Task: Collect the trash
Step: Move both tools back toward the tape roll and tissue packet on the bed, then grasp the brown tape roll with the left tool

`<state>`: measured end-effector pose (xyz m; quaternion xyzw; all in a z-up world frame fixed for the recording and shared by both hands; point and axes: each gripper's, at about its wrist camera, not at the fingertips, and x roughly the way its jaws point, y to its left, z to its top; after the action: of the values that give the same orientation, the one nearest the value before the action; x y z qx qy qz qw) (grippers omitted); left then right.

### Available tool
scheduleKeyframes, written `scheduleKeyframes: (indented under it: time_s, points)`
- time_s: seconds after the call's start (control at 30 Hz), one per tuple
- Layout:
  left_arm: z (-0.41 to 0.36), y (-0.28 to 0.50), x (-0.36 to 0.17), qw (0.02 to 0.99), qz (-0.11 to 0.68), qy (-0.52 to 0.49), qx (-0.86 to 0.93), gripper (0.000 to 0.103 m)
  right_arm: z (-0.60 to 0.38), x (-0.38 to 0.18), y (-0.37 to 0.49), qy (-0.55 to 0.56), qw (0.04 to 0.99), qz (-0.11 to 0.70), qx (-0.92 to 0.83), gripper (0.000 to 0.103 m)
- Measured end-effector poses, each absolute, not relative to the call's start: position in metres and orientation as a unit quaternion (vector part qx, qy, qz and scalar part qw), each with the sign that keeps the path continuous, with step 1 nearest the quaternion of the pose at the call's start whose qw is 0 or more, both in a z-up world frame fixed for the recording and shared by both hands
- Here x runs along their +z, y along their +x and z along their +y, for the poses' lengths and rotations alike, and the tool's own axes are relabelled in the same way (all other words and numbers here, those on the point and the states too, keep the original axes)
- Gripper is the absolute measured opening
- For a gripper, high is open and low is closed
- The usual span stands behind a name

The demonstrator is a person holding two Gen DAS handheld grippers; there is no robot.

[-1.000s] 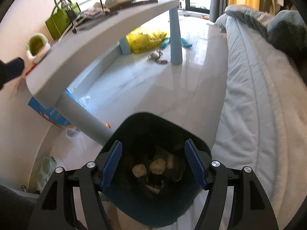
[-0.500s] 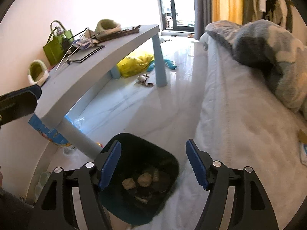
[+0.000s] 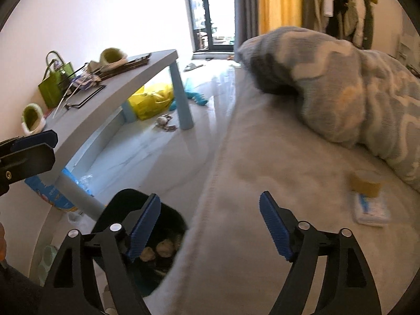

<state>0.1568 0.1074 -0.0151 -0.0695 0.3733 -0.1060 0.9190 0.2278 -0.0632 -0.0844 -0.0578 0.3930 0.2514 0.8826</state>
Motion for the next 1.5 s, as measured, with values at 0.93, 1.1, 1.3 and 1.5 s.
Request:
scheduleKeyframes:
  time_s: [0.93, 1.1, 1.3, 1.5]
  points:
    - [-0.021, 0.244, -0.041, 0.884, 0.413, -0.114, -0.187, 0.075, -0.227, -0.091, 0.267, -0.044, 0.908, 0.392, 0.141, 0.097]
    - [-0.042, 0.259, -0.053, 0.871, 0.426, -0.131, -0.207, 0.075, -0.248, -0.1, 0.276, -0.015, 0.901, 0.41, 0.143, 0.097]
    - [-0.068, 0.273, -0.063, 0.857, 0.437, -0.14, -0.235, 0.075, -0.259, -0.112, 0.282, 0.002, 0.89, 0.429, 0.156, 0.097]
    - [-0.09, 0.285, -0.068, 0.85, 0.442, -0.138, -0.253, 0.075, -0.267, -0.116, 0.285, 0.006, 0.888, 0.427, 0.172, 0.098]
